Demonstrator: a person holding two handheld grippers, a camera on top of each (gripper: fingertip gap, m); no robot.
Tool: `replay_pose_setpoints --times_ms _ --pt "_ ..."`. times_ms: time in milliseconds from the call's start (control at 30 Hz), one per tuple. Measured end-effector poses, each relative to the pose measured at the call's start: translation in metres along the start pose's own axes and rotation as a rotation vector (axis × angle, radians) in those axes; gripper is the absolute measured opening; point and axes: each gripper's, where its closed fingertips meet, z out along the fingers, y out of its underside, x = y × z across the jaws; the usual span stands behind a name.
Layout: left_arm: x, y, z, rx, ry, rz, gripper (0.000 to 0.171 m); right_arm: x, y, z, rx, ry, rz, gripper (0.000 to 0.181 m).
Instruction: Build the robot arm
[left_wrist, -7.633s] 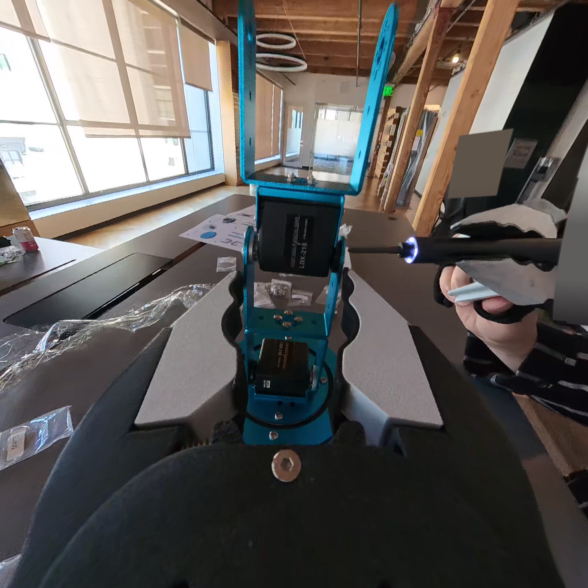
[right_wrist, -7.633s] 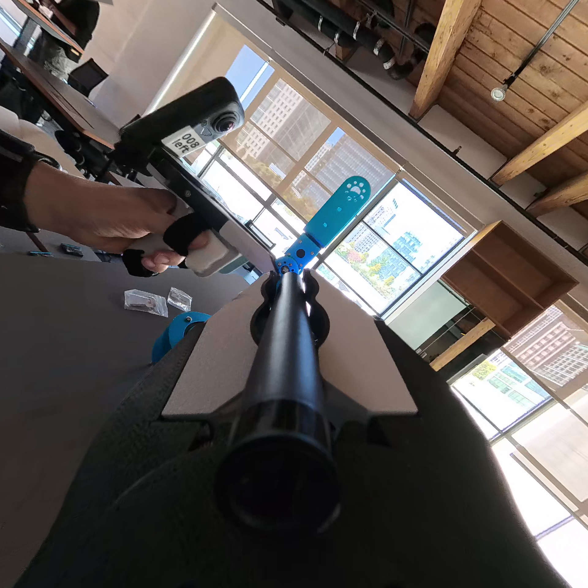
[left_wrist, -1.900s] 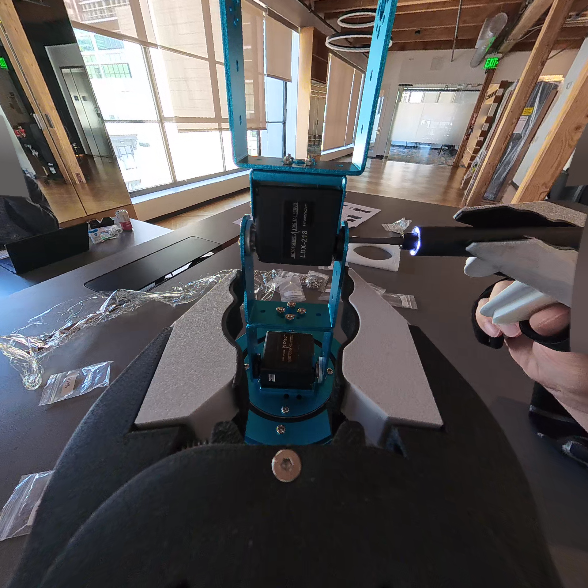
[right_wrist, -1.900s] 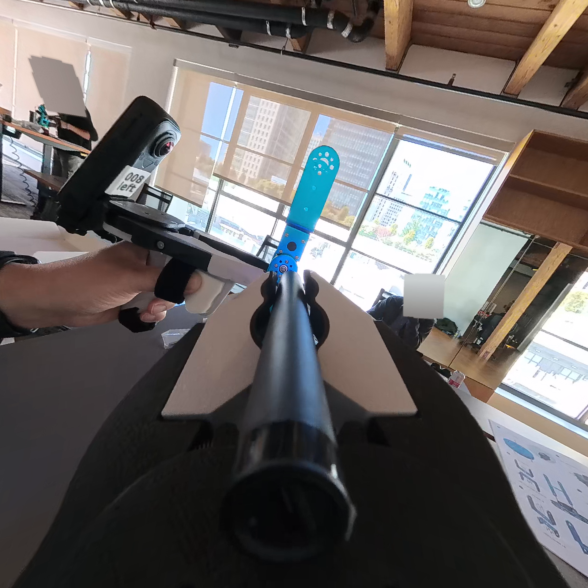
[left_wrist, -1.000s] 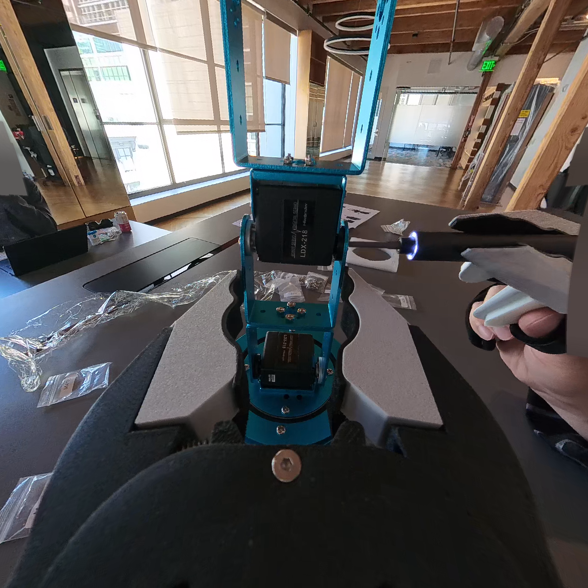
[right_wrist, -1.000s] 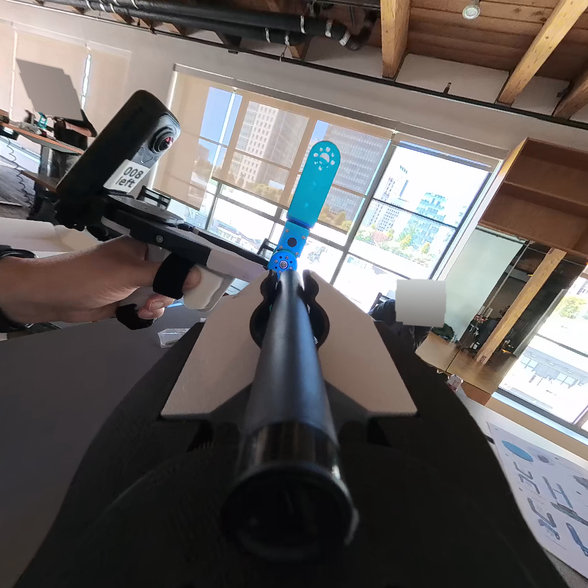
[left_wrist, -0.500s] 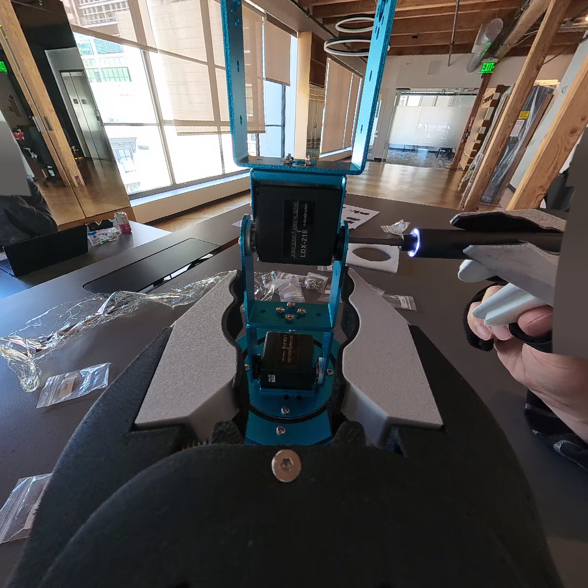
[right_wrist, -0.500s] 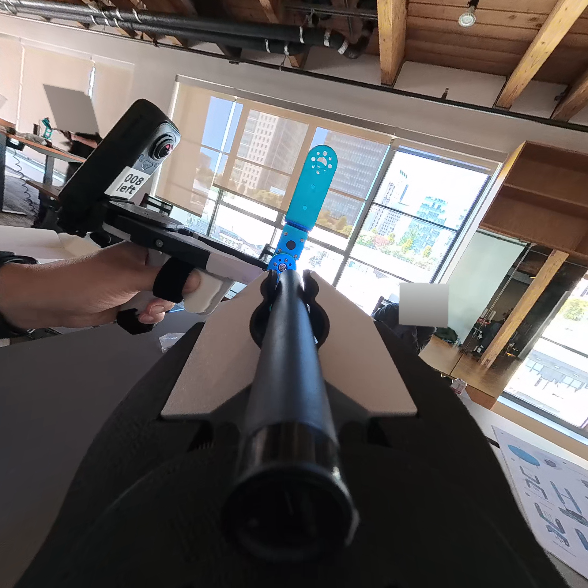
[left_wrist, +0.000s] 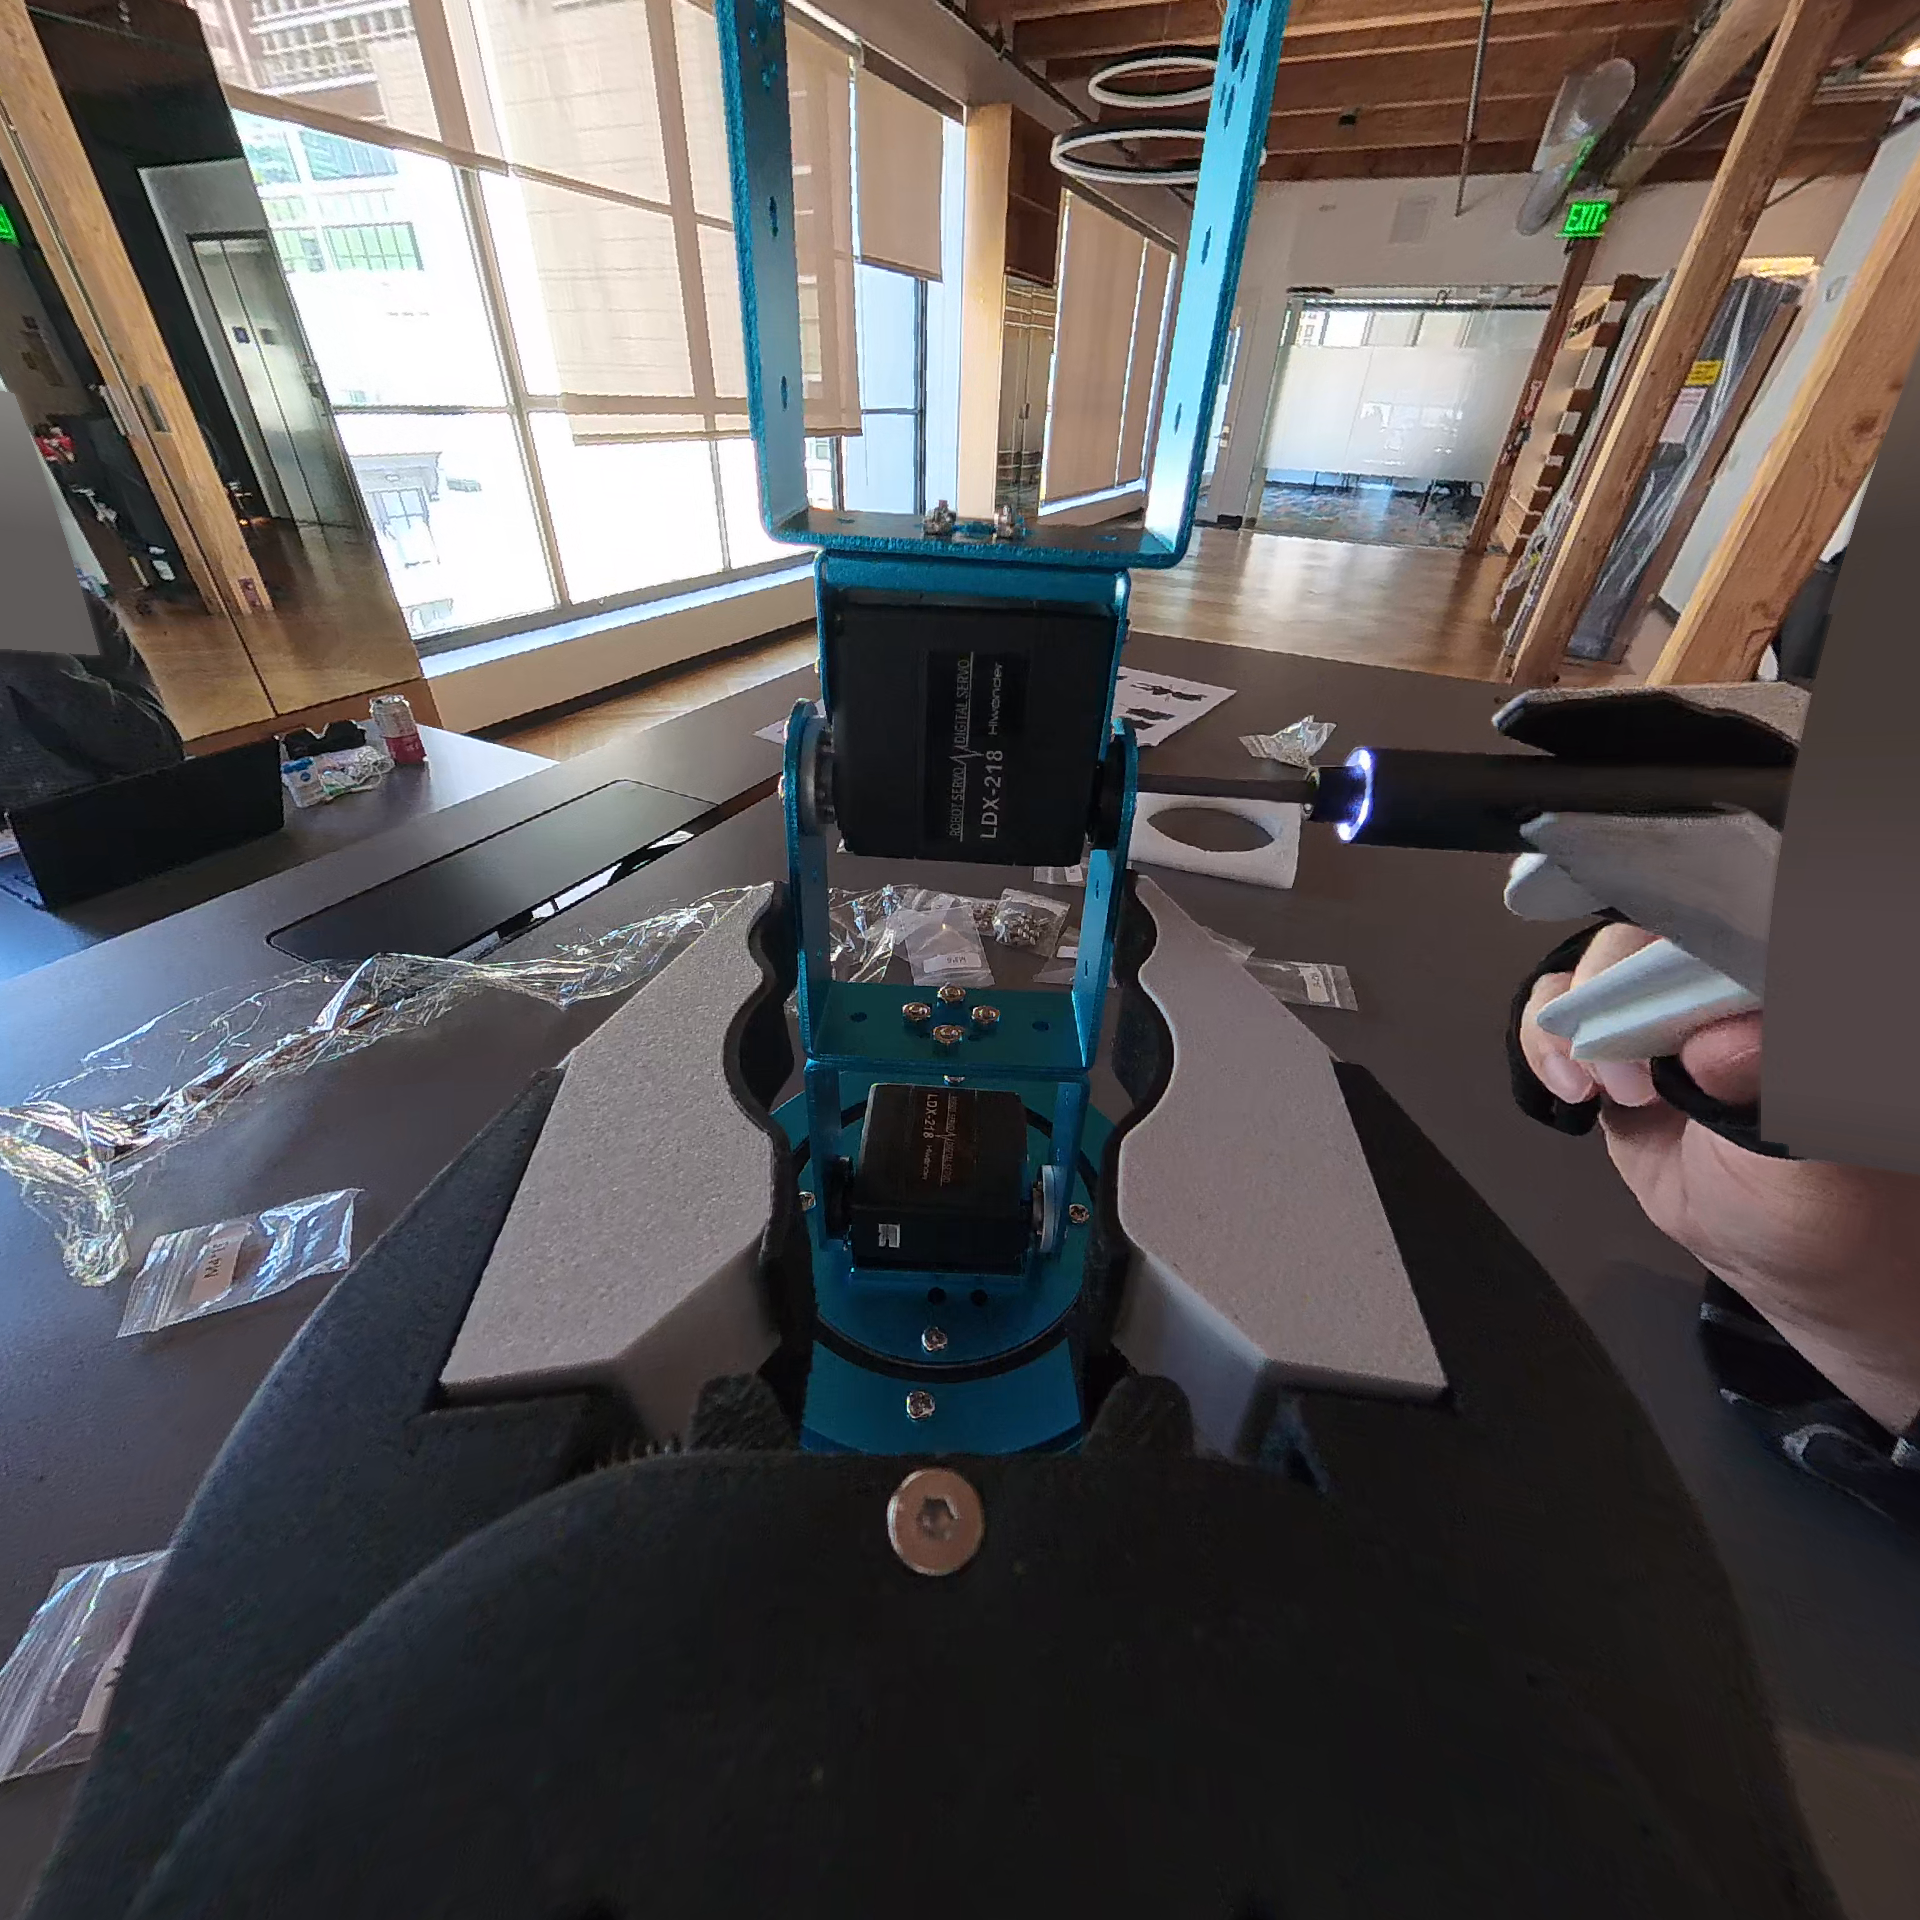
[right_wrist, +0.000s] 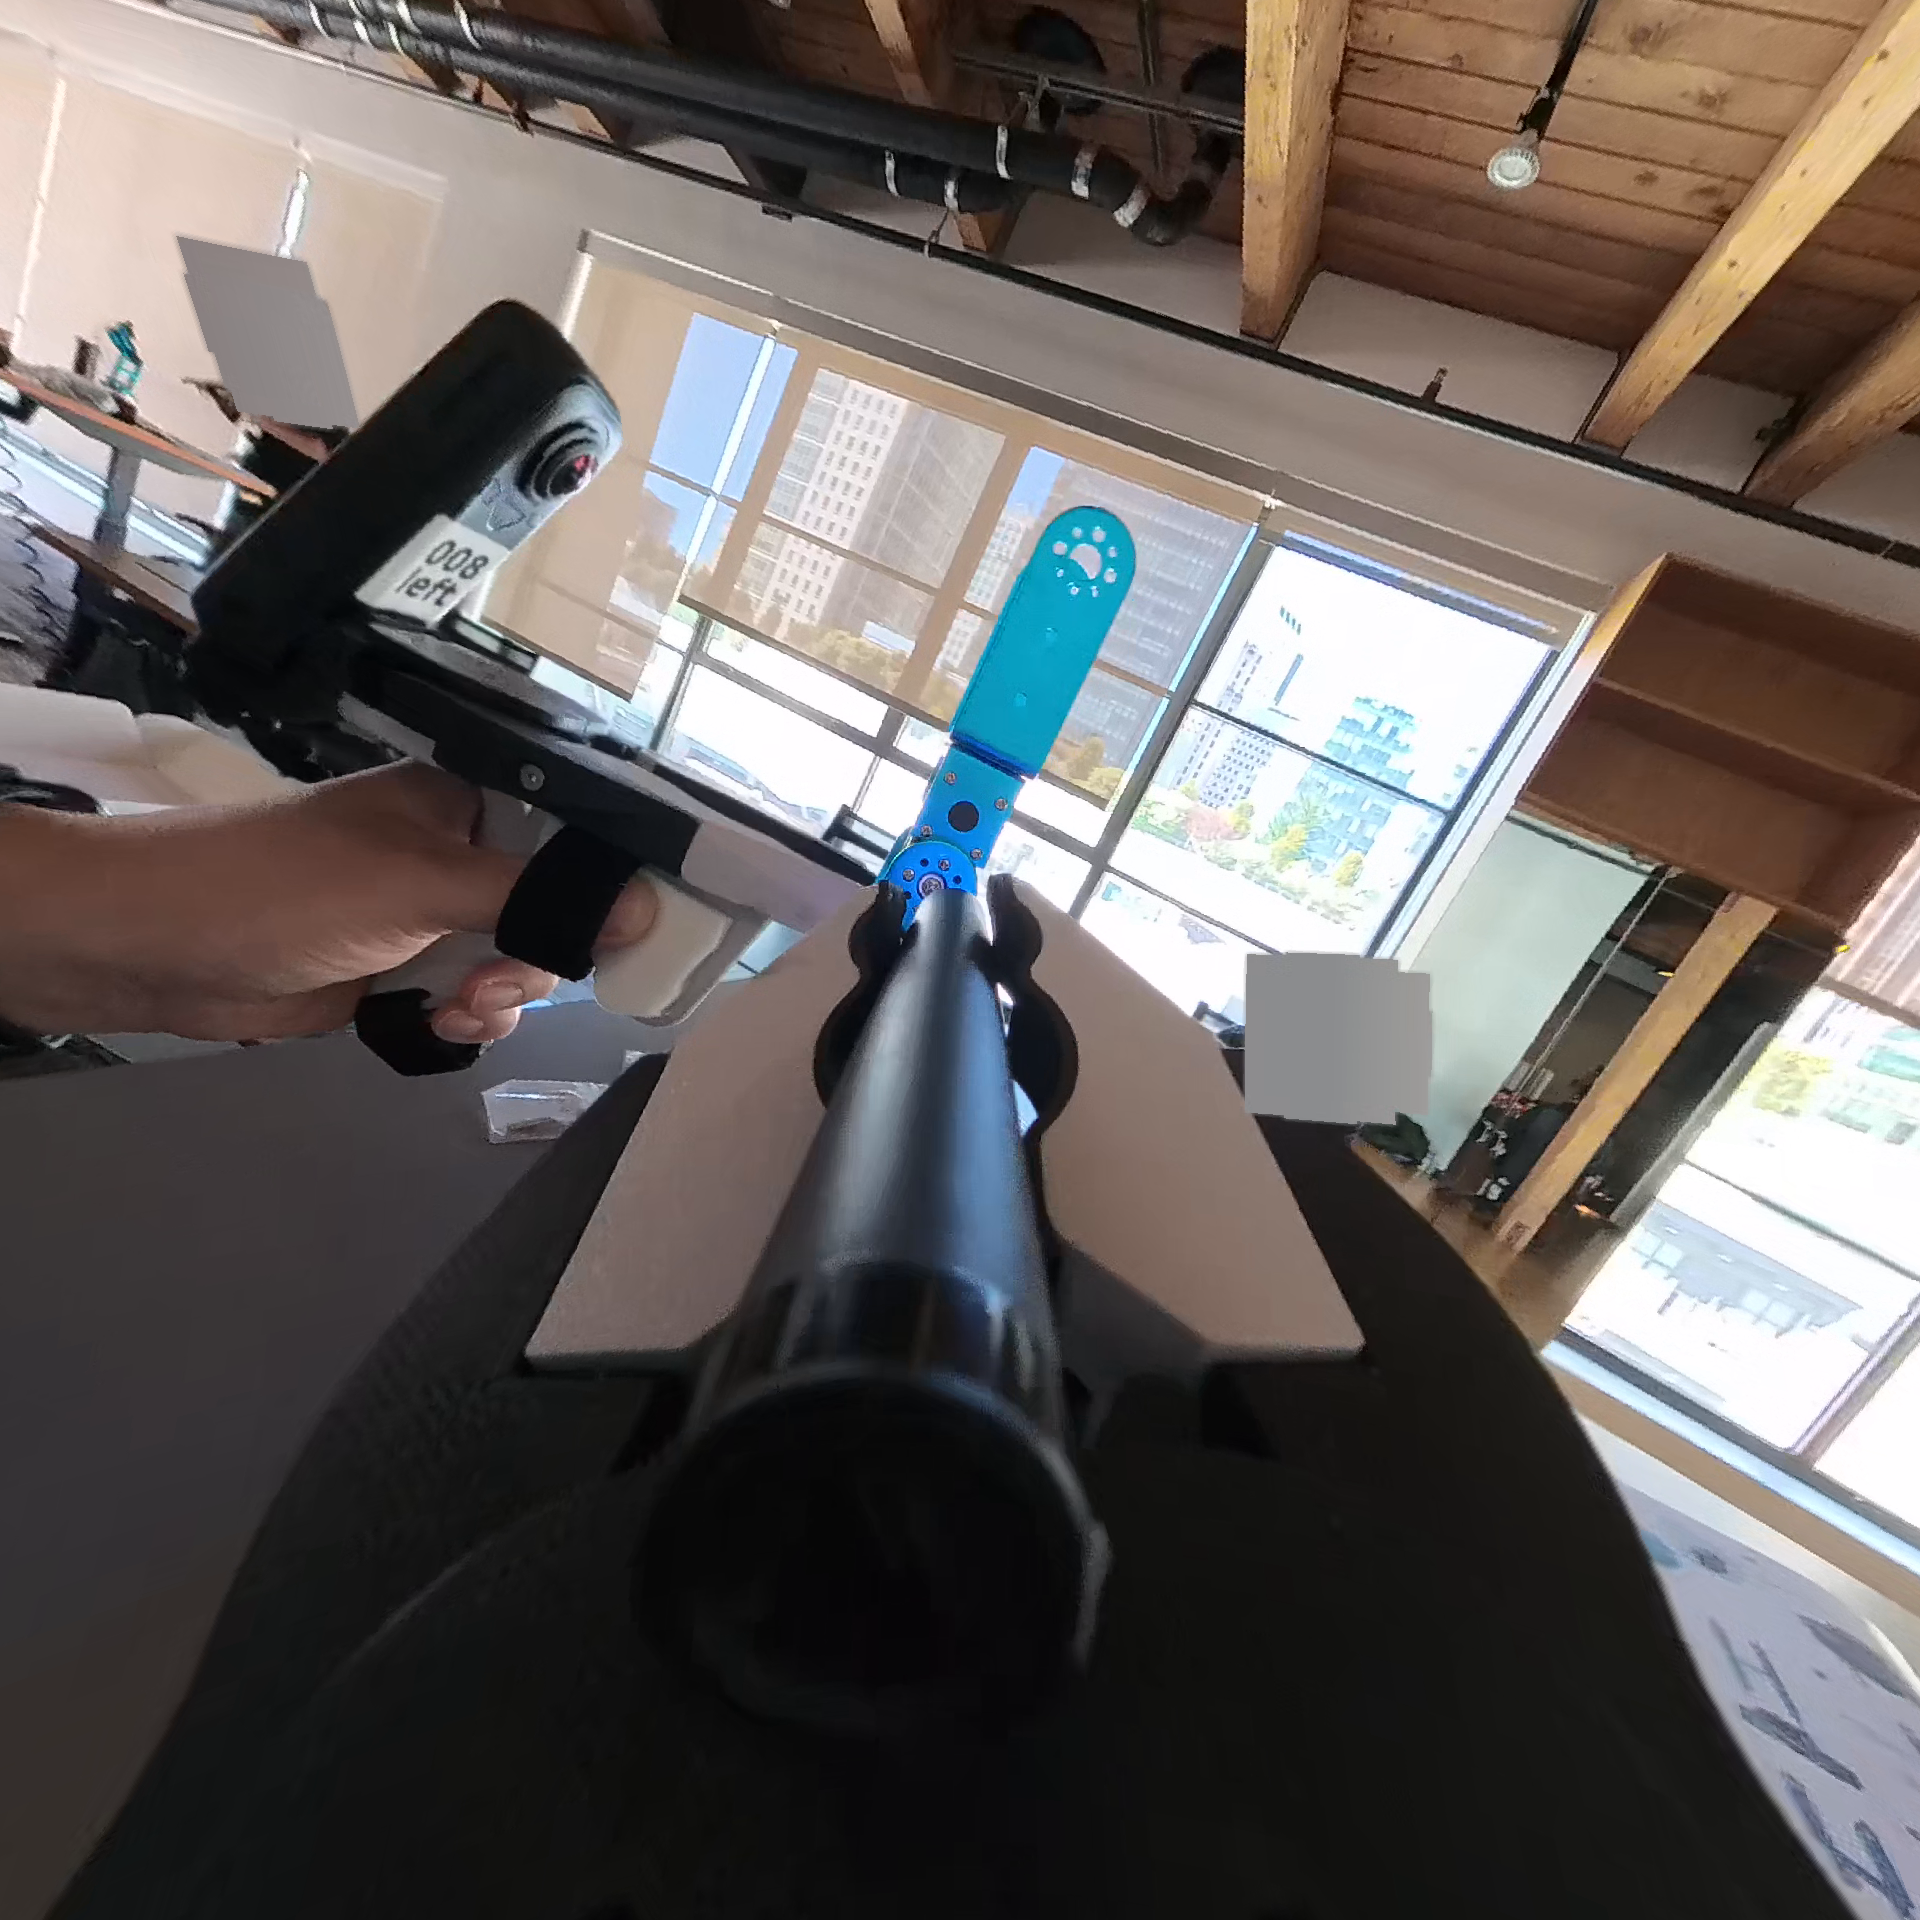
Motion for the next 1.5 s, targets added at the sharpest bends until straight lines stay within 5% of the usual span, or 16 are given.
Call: replay_pose_setpoints --times_ms 1500 --pt "0.0002 0.0011 0.0002 -0.006 0.013 0.009 0.061 0.0053 -0.0003 -0.0004 0.013 -0.048 -0.094 0.018"
